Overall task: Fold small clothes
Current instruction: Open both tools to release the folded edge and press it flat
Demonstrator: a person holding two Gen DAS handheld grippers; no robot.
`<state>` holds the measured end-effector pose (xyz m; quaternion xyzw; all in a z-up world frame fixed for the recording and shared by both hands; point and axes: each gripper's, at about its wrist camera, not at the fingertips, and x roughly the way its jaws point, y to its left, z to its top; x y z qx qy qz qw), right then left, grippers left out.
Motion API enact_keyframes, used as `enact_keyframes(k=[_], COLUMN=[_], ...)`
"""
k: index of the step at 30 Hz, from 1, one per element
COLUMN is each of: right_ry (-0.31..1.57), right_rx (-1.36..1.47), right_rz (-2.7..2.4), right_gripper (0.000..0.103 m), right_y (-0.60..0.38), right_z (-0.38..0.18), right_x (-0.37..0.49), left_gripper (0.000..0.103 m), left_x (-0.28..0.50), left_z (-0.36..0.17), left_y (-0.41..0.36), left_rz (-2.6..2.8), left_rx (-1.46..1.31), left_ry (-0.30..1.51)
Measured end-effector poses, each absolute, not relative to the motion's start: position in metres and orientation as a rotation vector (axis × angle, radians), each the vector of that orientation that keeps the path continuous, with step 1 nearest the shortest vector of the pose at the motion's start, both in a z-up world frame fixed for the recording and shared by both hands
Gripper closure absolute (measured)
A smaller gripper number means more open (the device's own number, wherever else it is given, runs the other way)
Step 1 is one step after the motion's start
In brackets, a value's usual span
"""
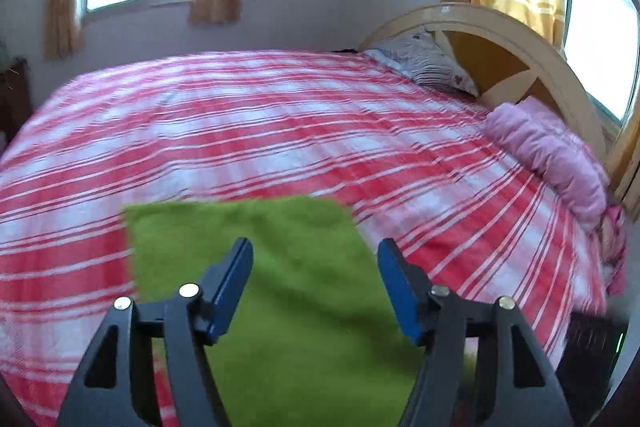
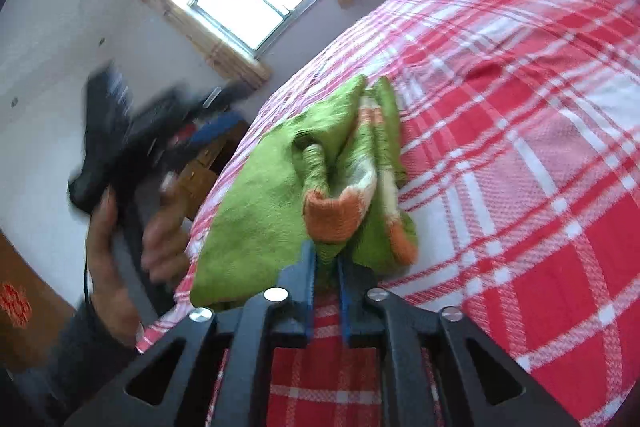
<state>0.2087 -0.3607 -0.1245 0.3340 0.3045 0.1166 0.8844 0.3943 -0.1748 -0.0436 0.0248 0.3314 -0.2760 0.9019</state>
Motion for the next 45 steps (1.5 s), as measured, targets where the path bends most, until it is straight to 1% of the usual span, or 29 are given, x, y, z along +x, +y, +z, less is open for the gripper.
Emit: enact_keyframes(k=[2,3,6,10,13,14,15,16,17,18,20,22,26,29,31,32,33,34,36,38,39,45], right_ry=[0.593,0.556,0.497,0.574,0.705,0.754,0.79,0.801,0.805,0.786,0.748,0.717,0.751,0.762,0.771,0.771,0.759,0.727,0.651,0.61,0.613,0.726], right_rx=[0.721,0.724,0.6,0.525,0.518,0.514,0.512,0.512,0.512,0.508,0.467,0.437,0.454,0.434,0.419,0.409,0.395,0.376,0.325,0.28,0.261,0.109], right_rz=[0.179,0.149,0.107,0.189,0.24,0.256,0.256,0.249,0.247,0.243,0.211,0.167,0.157,0.175,0.167,0.148,0.119,0.093,0.057,0.108,0.142,0.313], right_gripper=[0.05,0.049,0.049,0.049,0.049,0.05,0.073,0.085,0.085,0.086,0.087,0.088,0.087,0.086,0.079,0.069,0.066,0.066,0.066,0.065,0.063,0.063], right_y=[-0.371,-0.374,-0.372,-0.358,-0.348,-0.344,-0.34,-0.34,-0.34,-0.341,-0.344,-0.35,-0.362,-0.361,-0.36,-0.361,-0.361,-0.36,-0.355,-0.344,-0.337,-0.28], right_z=[-0.12,-0.114,-0.086,-0.064,-0.072,-0.077,-0.084,-0.088,-0.09,-0.089,-0.085,-0.085,-0.103,-0.104,-0.101,-0.099,-0.094,-0.087,-0.067,-0.051,-0.047,-0.058], right_x=[0.199,0.193,0.193,0.237,0.286,0.298,0.307,0.311,0.314,0.309,0.3,0.289,0.297,0.309,0.316,0.317,0.317,0.312,0.305,0.304,0.308,0.339], left_gripper=[0.029,0.026,0.025,0.024,0.024,0.024,0.024,0.024,0.024,0.019,0.013,0.013,0.013,0.013,0.011,0.011,0.01,0.01,0.003,0.0,0.0,0.0], left_x=[0.38,0.373,0.36,0.354,0.354,0.354,0.352,0.352,0.352,0.35,0.348,0.347,0.346,0.348,0.351,0.354,0.357,0.359,0.361,0.364,0.365,0.358], left_z=[-0.051,-0.056,-0.074,-0.099,-0.103,-0.103,-0.103,-0.103,-0.103,-0.104,-0.105,-0.108,-0.113,-0.11,-0.106,-0.103,-0.102,-0.103,-0.106,-0.112,-0.115,-0.121], left_y=[-0.151,-0.139,-0.113,-0.097,-0.096,-0.097,-0.097,-0.099,-0.1,-0.1,-0.1,-0.101,-0.113,-0.114,-0.112,-0.11,-0.108,-0.108,-0.109,-0.112,-0.113,-0.112], left_rz=[-0.53,-0.511,-0.47,-0.466,-0.473,-0.476,-0.476,-0.48,-0.485,-0.486,-0.491,-0.507,-0.526,-0.524,-0.502,-0.485,-0.476,-0.469,-0.447,-0.427,-0.419,-0.431], left_rx=[0.058,0.063,0.057,-0.012,-0.067,-0.073,-0.074,-0.075,-0.075,-0.072,-0.065,-0.058,-0.025,-0.028,-0.034,-0.048,-0.057,-0.059,-0.051,-0.043,-0.045,-0.048], left_ry=[0.663,0.662,0.672,0.728,0.744,0.747,0.748,0.75,0.752,0.753,0.748,0.755,0.769,0.776,0.768,0.76,0.76,0.763,0.769,0.782,0.793,0.807])
